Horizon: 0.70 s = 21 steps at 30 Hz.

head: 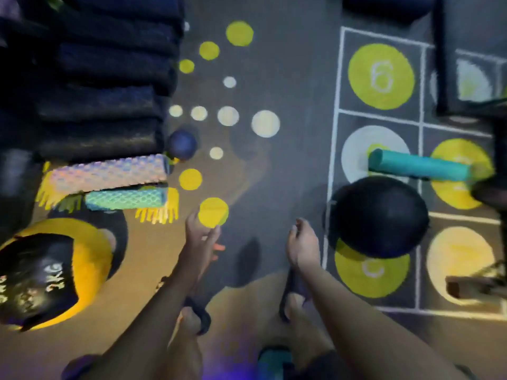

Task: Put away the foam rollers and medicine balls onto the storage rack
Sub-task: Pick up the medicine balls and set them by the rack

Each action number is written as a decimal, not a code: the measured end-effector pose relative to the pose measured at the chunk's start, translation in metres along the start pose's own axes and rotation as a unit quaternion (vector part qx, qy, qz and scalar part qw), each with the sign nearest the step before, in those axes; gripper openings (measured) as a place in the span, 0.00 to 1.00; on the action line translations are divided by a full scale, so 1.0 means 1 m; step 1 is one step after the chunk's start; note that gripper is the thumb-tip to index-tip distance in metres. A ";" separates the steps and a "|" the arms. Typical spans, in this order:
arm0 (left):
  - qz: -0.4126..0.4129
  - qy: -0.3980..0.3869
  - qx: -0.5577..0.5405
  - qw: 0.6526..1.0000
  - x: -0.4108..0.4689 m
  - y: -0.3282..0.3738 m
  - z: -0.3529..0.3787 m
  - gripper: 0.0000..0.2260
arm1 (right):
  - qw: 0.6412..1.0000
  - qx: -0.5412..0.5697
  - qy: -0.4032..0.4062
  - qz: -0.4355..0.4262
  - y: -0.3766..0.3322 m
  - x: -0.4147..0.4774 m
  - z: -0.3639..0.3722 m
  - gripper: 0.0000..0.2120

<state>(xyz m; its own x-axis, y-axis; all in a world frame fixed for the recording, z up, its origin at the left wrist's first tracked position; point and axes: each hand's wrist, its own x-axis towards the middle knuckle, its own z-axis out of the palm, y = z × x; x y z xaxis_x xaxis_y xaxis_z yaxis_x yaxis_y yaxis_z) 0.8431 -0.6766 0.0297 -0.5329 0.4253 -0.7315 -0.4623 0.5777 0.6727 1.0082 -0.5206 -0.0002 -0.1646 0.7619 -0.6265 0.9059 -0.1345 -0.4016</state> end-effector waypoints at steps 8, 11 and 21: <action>0.006 -0.112 0.131 0.985 -0.007 -0.018 0.310 0.36 | 0.987 0.083 0.064 0.125 0.244 0.079 -0.208 0.18; 0.026 -0.152 0.173 0.973 -0.021 -0.020 0.397 0.38 | 0.982 0.078 0.055 0.162 0.309 0.101 -0.259 0.21; -0.023 -0.149 0.258 0.954 0.036 -0.040 0.494 0.35 | 0.970 0.151 0.050 0.186 0.400 0.200 -0.290 0.28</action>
<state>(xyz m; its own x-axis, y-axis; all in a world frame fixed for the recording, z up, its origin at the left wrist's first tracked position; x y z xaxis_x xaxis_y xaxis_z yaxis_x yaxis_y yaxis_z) 1.1925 -0.3406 -0.0788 -0.2596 0.5267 -0.8094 -0.0283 0.8337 0.5516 1.4511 -0.2381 -0.0924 0.2040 0.6807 -0.7036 0.7377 -0.5794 -0.3466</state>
